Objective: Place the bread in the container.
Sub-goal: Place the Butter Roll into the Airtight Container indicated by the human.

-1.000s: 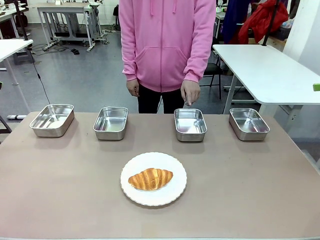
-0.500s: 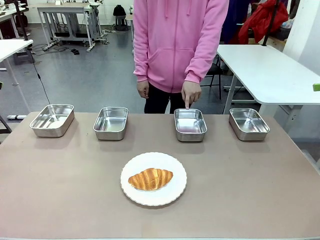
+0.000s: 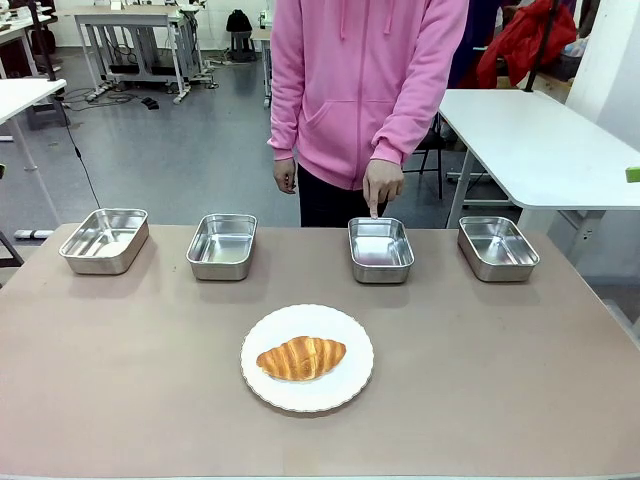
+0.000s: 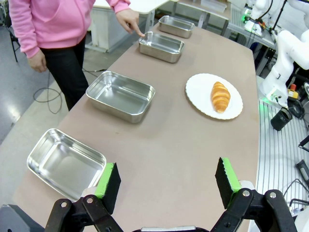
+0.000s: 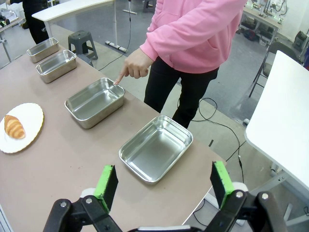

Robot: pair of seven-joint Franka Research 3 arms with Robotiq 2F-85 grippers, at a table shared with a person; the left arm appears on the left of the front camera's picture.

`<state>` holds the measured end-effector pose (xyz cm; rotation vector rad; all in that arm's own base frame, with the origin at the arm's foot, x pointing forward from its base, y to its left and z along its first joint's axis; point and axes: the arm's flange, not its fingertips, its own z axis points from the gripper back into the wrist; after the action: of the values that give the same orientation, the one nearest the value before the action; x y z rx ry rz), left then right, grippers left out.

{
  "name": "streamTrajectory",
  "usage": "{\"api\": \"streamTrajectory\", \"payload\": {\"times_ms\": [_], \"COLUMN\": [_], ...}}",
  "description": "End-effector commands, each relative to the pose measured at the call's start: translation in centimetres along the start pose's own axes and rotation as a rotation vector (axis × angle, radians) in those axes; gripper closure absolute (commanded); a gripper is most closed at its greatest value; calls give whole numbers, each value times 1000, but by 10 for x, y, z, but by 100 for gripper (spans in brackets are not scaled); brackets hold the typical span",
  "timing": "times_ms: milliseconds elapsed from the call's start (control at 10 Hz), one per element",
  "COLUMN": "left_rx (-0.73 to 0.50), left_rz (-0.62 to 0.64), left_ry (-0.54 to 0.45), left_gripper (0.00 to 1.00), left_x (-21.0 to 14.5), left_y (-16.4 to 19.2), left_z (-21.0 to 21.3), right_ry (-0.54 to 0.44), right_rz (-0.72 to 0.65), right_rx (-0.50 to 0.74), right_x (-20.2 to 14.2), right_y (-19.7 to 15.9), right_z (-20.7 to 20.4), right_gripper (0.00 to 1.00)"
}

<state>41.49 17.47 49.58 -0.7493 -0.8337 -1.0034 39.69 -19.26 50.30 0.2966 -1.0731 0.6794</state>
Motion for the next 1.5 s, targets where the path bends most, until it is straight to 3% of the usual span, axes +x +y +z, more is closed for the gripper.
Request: {"api": "streamTrajectory", "payload": {"times_ms": [0, 300, 500, 800, 1000, 1400], "left_rx": [1, 1, 1, 1, 1, 1], "left_rz": [-8, -8, -8, -8, -8, -8], "left_ry": [-2, -2, -2, -2, -2, -2], "left_gripper": [0, 0, 0, 0, 0, 0], "left_x": [2, 2, 2, 2, 2, 2], "left_y": [-2, -2, -2, -2, -2, -2], "left_z": [1, 1, 1, 1, 1, 1], "right_ry": [-5, 0, 54, 203, 288, 421], "right_rz": [13, 0, 86, 214, 244, 368], "right_rx": [3, 0, 64, 212, 352, 518], "right_x": [1, 0, 35, 70, 73, 68], "right_y": [2, 0, 30, 106, 167, 309], "right_z": [1, 0, -18, -74, -122, -191], "right_gripper": [0, 0, 0, 0, 0, 0]}}
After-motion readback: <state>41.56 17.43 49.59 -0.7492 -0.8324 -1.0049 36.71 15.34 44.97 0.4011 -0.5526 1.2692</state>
